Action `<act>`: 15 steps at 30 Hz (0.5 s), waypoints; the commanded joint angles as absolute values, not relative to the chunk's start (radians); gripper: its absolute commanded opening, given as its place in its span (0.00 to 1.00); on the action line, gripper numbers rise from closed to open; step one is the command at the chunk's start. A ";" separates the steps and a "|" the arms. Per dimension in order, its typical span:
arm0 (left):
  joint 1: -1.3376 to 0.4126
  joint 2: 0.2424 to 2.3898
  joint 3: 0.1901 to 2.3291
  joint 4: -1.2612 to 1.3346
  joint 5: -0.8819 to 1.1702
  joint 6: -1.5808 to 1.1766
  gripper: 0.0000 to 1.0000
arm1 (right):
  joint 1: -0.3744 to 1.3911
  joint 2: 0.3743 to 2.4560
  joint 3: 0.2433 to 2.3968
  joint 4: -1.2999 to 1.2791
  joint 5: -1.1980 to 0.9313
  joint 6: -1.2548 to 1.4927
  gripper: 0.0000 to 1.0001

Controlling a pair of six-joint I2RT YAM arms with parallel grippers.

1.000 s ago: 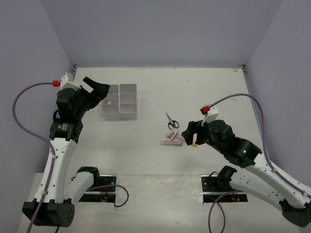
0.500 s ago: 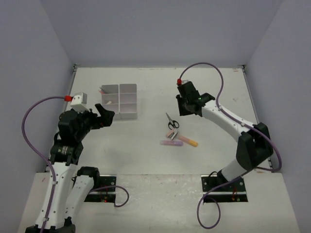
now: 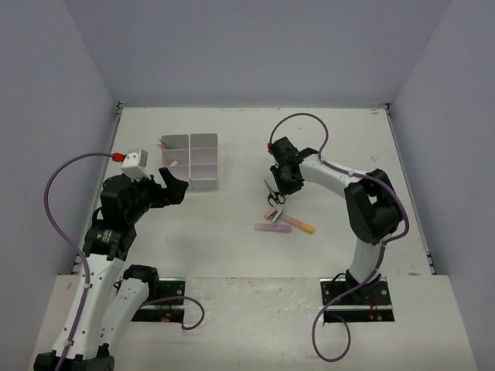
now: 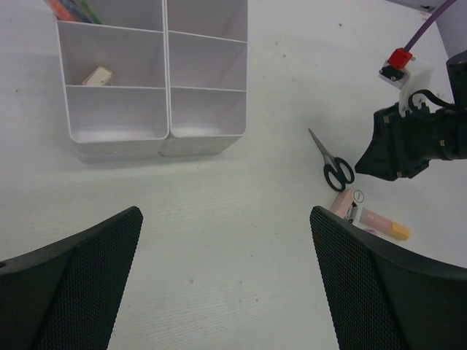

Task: Sort the stationery into containers
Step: Pick up the scissors from the center of the board.

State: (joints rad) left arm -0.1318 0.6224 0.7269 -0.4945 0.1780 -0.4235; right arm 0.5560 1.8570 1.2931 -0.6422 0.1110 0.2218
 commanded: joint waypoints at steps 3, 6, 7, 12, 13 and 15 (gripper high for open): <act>-0.138 0.652 0.731 -0.480 0.183 -0.394 1.00 | 0.558 1.949 1.359 -0.631 0.072 0.186 0.29; -0.147 0.649 0.729 -0.480 0.181 -0.394 1.00 | 0.558 1.979 1.374 -0.626 0.071 0.185 0.28; -0.147 0.649 0.729 -0.480 0.181 -0.394 1.00 | 0.558 1.989 1.376 -0.624 0.071 0.187 0.27; -0.150 0.647 0.729 -0.480 0.182 -0.394 1.00 | 0.558 2.023 1.369 -0.618 0.062 0.192 0.12; -0.150 0.647 0.729 -0.480 0.183 -0.394 1.00 | 0.558 2.020 1.365 -0.619 0.061 0.192 0.07; -0.152 0.647 0.730 -0.480 0.183 -0.394 1.00 | 0.558 2.007 1.350 -0.615 0.063 0.192 0.02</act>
